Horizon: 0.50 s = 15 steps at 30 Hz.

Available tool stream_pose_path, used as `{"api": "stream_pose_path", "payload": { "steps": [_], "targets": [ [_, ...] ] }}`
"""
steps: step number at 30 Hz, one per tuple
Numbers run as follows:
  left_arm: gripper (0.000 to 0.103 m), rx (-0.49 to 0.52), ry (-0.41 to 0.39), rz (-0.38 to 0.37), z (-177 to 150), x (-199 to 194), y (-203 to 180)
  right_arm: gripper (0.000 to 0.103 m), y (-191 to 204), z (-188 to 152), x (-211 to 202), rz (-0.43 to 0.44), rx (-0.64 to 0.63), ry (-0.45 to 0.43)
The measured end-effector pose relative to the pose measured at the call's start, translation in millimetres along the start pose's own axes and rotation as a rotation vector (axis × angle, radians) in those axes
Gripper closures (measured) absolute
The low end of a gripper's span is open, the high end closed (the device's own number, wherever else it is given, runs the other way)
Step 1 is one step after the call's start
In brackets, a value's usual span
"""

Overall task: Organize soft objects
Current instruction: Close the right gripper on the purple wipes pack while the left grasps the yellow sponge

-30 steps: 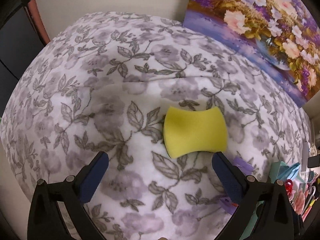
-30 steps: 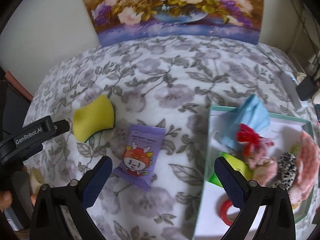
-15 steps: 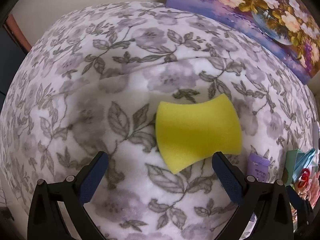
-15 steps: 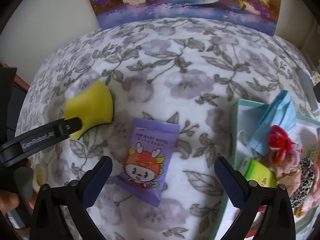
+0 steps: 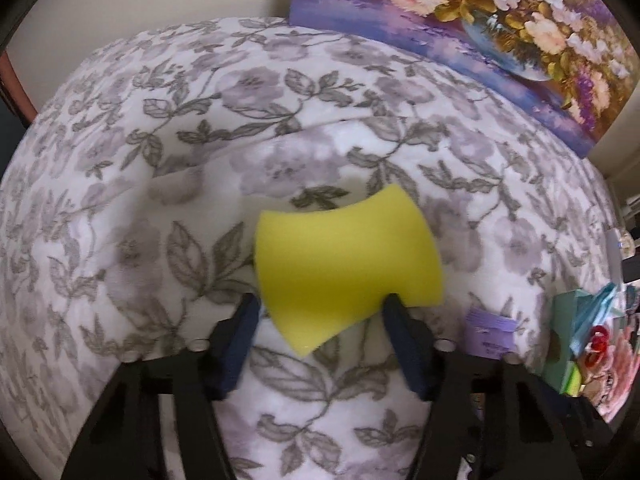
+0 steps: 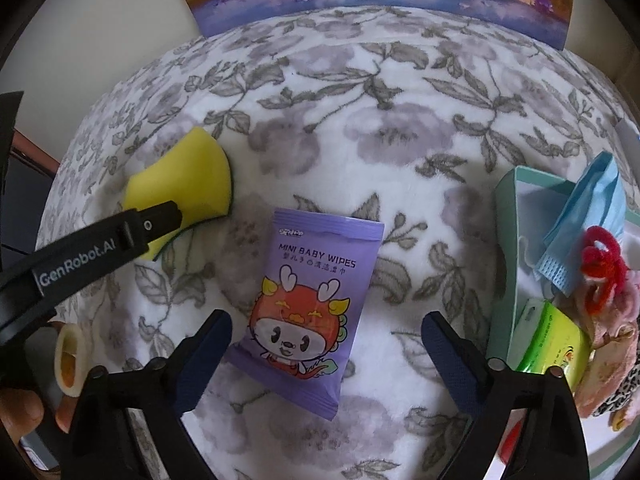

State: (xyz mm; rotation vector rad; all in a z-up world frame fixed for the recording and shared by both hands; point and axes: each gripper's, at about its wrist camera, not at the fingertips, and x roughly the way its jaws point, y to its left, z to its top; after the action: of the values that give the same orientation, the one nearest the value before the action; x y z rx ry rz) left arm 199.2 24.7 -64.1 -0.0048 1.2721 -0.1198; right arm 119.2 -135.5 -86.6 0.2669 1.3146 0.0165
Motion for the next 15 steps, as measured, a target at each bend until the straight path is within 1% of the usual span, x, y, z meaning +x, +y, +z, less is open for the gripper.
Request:
{"api": "stream_pose_path", "payload": {
  "steps": [1, 3, 4, 5, 6, 7, 8, 9, 15],
  "targets": [
    [0.044, 0.001, 0.0, -0.011, 0.3, -0.1, -1.0, 0.011, -0.1, 0.4, 1.0, 0.002, 0.003, 0.002],
    [0.047, 0.015, -0.007, 0.0, -0.1, -0.4, -4.8, 0.017, -1.1, 0.6, 3.0, 0.007, 0.006, 0.009],
    [0.048, 0.02, -0.008, 0.002, -0.3, -0.5, -5.4, 0.018, -1.0, 0.9, 3.3, 0.005, 0.005, 0.009],
    [0.05, 0.024, -0.011, 0.004, -0.4, -0.5, -6.0, 0.022, -0.6, 1.1, 2.6, 0.0, 0.001, 0.005],
    [0.051, 0.024, -0.012, 0.004, -1.0, -1.1, -5.7, 0.03, -0.3, 1.1, 1.8, -0.003, -0.001, 0.0],
    [0.052, 0.023, -0.012, 0.003, -0.8, -1.1, -5.5, 0.036, -0.1, 0.6, 0.8, -0.005, -0.002, -0.003],
    [0.053, 0.023, -0.012, 0.003, -0.6, -1.3, -5.4, 0.046, 0.2, 0.5, 0.3, -0.003, -0.006, -0.005],
    [0.055, 0.025, -0.012, 0.004, -0.8, -1.8, -5.4, 0.051, -0.1, 0.1, -0.1, -0.004, -0.009, -0.005],
    [0.061, 0.019, -0.015, 0.017, -6.1, -8.3, -6.6, 0.052, -3.1, -4.7, -5.9, -0.006, -0.015, -0.002]
  ]
}}
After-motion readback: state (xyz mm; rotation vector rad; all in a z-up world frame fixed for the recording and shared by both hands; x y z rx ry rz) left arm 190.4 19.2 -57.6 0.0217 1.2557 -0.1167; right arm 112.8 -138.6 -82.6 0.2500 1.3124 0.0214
